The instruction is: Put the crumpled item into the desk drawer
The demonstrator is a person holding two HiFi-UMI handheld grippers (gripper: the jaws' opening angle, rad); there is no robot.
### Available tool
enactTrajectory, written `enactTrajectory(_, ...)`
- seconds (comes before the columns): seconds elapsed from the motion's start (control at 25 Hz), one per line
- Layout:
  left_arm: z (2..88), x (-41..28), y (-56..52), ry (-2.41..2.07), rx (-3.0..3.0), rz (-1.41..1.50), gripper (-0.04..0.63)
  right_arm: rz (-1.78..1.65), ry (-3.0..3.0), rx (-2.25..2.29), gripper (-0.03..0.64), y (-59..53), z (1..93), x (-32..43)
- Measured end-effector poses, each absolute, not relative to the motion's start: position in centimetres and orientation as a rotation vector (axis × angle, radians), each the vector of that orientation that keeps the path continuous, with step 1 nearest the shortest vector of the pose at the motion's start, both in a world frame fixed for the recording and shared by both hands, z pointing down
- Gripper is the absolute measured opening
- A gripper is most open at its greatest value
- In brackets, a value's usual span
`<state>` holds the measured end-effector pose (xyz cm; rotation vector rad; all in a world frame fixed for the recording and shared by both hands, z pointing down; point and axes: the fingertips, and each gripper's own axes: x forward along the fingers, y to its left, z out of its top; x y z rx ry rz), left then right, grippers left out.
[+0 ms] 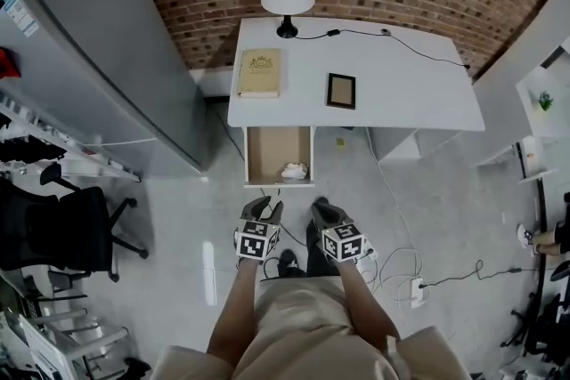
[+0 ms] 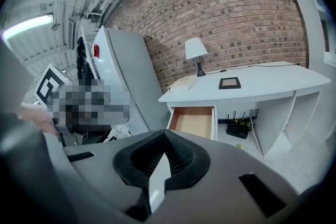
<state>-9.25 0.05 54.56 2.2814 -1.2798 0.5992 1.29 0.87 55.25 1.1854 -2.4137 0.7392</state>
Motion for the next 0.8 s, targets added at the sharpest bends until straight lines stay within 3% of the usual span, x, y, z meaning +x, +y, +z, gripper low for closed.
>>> enactTrajectory(0.2,54.4,-10.3,0.4,-1.303,2.264,0.556,0.13,0.724,-2.415,1.166,0.025,1.4,55.1,0.3)
enactTrajectory(0.8,54.1,-11.0,3.3,-1.319,2.275,0.504,0.026,0.721,-2.421,1.153,0.025,3.5,55.1,-0.7)
